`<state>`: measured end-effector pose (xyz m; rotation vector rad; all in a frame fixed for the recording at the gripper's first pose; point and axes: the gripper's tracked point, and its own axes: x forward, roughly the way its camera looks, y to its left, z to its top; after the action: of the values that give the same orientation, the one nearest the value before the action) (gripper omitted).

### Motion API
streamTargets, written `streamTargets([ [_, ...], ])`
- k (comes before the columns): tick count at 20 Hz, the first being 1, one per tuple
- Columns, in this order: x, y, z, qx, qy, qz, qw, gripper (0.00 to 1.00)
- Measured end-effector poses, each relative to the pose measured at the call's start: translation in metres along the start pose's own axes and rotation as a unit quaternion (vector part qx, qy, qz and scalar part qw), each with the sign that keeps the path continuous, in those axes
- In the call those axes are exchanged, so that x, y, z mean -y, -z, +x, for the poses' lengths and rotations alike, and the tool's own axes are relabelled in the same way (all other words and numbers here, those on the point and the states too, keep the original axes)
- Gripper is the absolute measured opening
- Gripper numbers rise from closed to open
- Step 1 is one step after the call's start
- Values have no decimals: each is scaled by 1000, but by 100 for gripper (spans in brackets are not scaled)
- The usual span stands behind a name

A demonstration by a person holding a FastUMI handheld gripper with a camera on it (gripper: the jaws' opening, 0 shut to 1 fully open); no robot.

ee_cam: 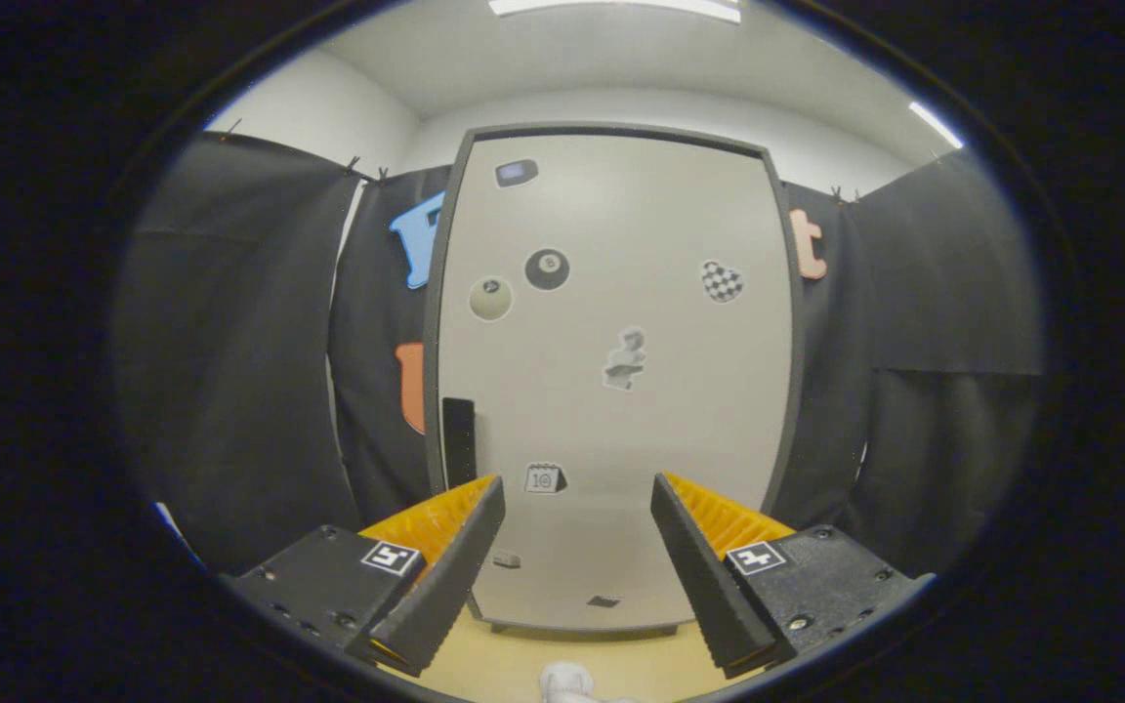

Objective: Open the shoe cabinet door, grab the shoes and put them into the shoe cabinet, then close the shoe cabinet door.

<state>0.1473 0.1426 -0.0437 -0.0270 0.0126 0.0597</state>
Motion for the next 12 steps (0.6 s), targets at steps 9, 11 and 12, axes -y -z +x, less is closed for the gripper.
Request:
streamTargets([
  [9, -72, 23, 105, -31, -13, 21, 999, 94],
  [11, -77, 28, 114, -40, -16, 32, 999, 89],
  [12, -78, 30, 117, -44, -17, 36, 998, 83],
])
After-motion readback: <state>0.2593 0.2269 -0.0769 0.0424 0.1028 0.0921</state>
